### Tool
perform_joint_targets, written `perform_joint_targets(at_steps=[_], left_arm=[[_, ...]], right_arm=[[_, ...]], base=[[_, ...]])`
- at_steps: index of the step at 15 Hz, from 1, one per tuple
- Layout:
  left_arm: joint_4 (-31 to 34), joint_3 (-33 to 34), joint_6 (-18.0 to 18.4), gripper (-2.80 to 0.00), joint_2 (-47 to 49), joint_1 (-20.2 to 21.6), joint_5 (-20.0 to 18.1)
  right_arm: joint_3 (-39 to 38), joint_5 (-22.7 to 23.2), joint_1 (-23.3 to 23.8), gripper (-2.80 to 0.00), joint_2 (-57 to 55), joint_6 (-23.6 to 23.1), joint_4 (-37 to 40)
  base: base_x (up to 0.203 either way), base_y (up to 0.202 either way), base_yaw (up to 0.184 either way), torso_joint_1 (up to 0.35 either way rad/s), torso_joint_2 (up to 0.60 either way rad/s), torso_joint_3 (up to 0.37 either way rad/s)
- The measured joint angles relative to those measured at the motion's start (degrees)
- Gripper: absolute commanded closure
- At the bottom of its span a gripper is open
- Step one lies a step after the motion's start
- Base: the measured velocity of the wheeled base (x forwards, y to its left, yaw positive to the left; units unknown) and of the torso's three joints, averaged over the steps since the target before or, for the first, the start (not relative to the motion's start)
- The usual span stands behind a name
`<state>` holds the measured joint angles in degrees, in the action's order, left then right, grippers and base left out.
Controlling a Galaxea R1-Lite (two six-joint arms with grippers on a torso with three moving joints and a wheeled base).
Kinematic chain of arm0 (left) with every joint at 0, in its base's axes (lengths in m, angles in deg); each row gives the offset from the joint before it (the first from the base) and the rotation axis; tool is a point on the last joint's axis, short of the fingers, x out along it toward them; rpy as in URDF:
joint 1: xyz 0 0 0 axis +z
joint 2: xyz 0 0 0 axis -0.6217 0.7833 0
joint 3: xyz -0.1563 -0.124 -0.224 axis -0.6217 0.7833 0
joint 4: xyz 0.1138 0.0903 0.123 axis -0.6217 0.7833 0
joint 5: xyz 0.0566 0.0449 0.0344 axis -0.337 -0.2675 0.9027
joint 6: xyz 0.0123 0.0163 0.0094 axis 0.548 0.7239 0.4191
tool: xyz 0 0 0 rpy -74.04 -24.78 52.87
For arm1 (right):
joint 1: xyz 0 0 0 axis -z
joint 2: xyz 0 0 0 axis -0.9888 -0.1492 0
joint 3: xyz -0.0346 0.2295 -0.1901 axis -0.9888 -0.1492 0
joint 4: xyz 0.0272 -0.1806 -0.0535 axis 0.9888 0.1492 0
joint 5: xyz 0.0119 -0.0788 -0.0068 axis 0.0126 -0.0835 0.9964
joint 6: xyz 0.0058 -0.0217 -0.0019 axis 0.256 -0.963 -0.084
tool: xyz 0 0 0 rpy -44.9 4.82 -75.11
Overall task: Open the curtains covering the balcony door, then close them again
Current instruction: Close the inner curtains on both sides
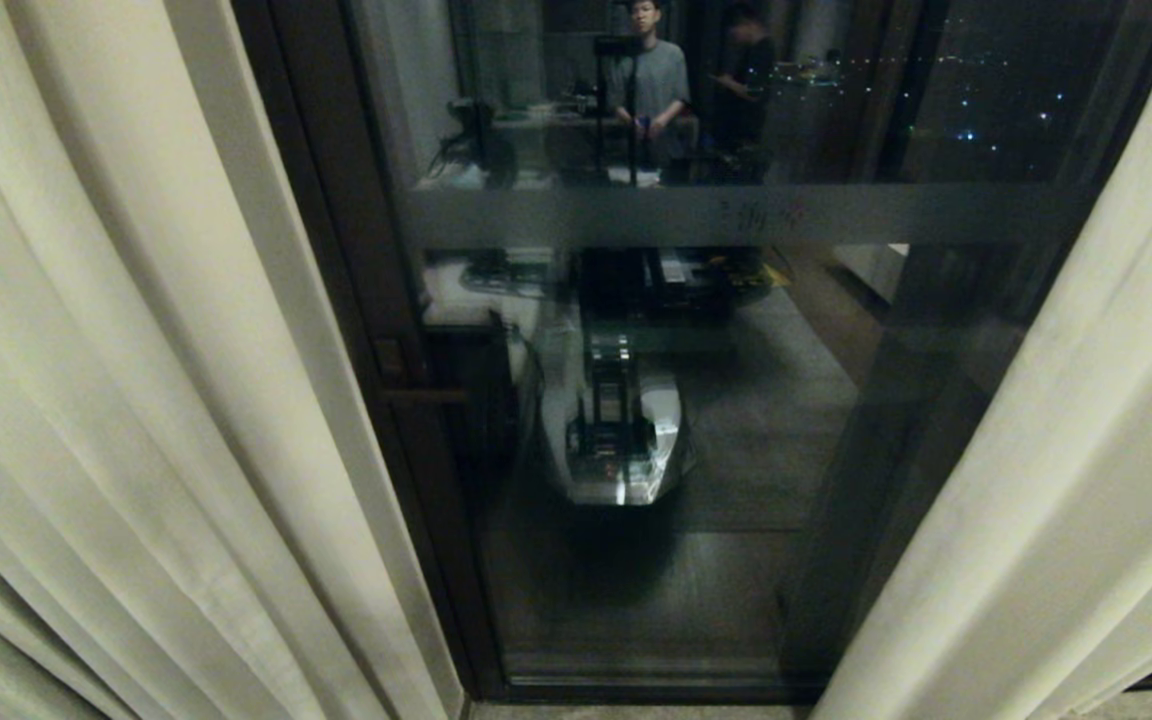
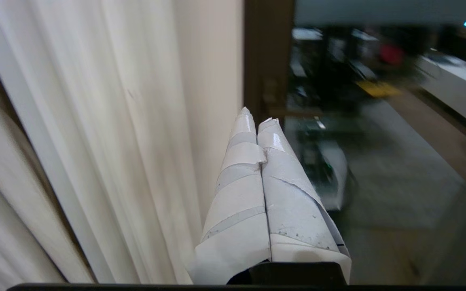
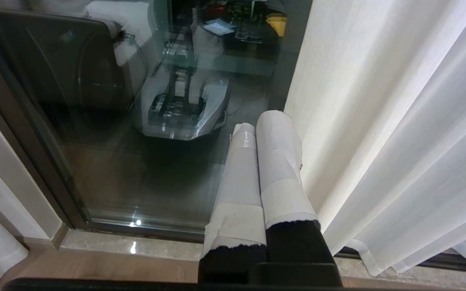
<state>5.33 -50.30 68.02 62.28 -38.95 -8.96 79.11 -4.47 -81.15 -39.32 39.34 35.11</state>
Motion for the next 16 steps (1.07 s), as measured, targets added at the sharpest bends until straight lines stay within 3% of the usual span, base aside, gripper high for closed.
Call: perform_joint_targets(at_steps=[2,5,8,13,14,16], left_arm=[[-3.91,-4.09,-0.18,0.0,7.23,0.02,3.48],[-10.11,-10.86,-0.21,0.0,18.41,0.39,11.74],[-12.22,-17.67,-0.21,0.0,27.62,3.16,19.61],[-16.04,-26.93,-0.16,0.0,39.79,12.35,20.99],[-16.8,-28.23,-0.23,-2.8,41.78,13.53,21.01],[-18.68,-29.77,-0.43,-2.8,45.12,15.28,20.93]], right_arm=[[0.0,0.0,0.0,0.0,0.0,0.0,-0.01],[0.0,0.0,0.0,0.0,0.0,-0.03,-0.02],[0.0,0.0,-0.02,0.0,0.0,-0.02,0.0],[0.0,-0.02,0.0,0.0,0.0,-0.02,0.0],[0.0,0.0,0.0,0.0,0.0,0.0,-0.01],[0.0,0.0,0.0,0.0,0.0,0.0,0.0]], base=[[0.0,0.0,0.0,0.0,0.0,0.0],[0.0,0.0,0.0,0.0,0.0,0.0],[0.0,0.0,0.0,0.0,0.0,0.0],[0.0,0.0,0.0,0.0,0.0,0.0],[0.0,0.0,0.0,0.0,0.0,0.0],[0.0,0.0,0.0,0.0,0.0,0.0]])
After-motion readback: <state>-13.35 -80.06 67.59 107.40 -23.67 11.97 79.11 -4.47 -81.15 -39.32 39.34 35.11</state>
